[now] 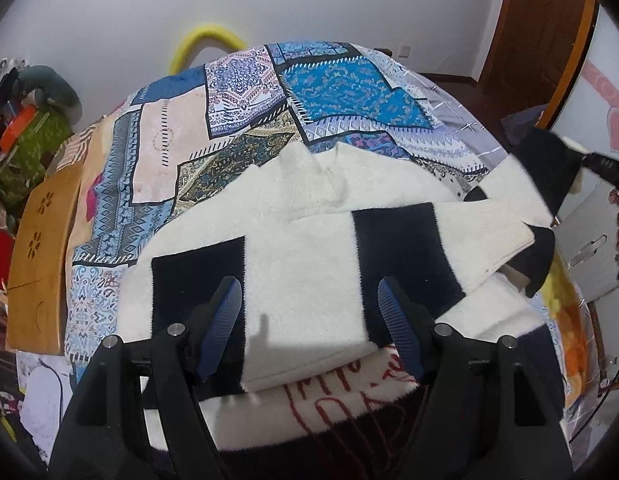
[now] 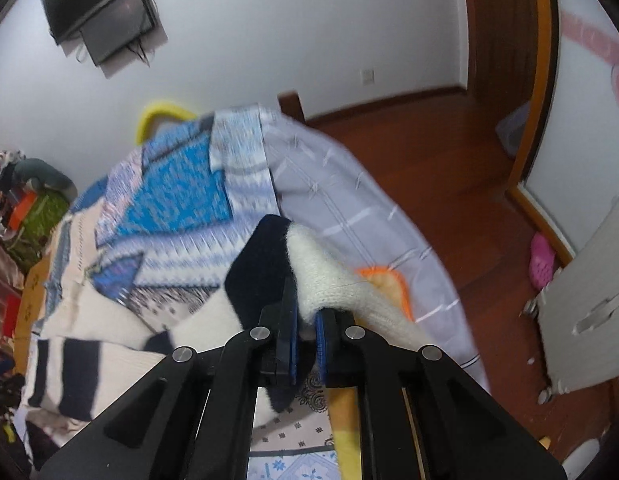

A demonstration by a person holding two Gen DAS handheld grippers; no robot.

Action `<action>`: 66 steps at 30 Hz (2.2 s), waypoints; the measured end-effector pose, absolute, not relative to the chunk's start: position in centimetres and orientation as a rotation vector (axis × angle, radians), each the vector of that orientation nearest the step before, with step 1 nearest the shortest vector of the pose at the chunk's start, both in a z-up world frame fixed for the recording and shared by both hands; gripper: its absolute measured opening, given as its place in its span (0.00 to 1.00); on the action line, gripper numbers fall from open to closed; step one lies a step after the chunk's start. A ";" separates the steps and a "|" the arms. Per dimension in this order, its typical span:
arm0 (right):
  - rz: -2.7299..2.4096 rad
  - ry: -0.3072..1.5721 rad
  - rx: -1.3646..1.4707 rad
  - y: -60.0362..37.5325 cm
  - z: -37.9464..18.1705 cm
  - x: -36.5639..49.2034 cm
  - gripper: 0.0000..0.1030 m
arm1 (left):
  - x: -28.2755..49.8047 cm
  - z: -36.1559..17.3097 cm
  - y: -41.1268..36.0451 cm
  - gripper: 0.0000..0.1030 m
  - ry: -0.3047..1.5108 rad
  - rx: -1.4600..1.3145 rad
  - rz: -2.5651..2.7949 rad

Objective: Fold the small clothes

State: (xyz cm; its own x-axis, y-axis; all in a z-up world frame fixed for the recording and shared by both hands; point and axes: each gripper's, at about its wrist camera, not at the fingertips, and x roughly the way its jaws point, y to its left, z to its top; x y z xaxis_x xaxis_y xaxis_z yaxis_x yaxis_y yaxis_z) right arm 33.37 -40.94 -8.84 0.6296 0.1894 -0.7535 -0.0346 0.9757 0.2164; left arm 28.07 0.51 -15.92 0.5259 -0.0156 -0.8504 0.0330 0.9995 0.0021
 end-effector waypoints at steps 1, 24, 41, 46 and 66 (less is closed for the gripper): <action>0.128 0.863 0.180 -40.8 -7.8 33.3 0.06 | 27.9 -15.8 0.6 0.68 1.015 0.016 -0.030; 0.349 0.691 0.025 -28.5 2.1 29.1 0.06 | 22.9 -13.0 3.7 0.70 0.938 -0.016 -0.006; 0.661 0.827 -0.083 -11.2 -3.7 26.9 0.06 | 21.2 -14.3 8.5 0.71 0.958 -0.089 0.034; 0.707 0.921 -0.137 -8.2 -7.4 26.2 0.06 | 20.9 -15.1 9.7 0.71 0.976 -0.118 0.043; 0.765 1.136 -0.100 -7.0 -12.5 23.8 0.43 | 20.6 -16.2 10.7 0.71 1.009 -0.152 0.059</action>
State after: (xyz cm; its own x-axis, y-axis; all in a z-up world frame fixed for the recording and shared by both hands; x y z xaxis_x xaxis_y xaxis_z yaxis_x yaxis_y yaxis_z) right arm 23.76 -6.97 -12.53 0.2000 0.4980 -0.8438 -0.5948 0.7461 0.2993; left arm 20.60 10.66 -16.20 0.5320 -0.0208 -0.8465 -0.1195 0.9879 -0.0993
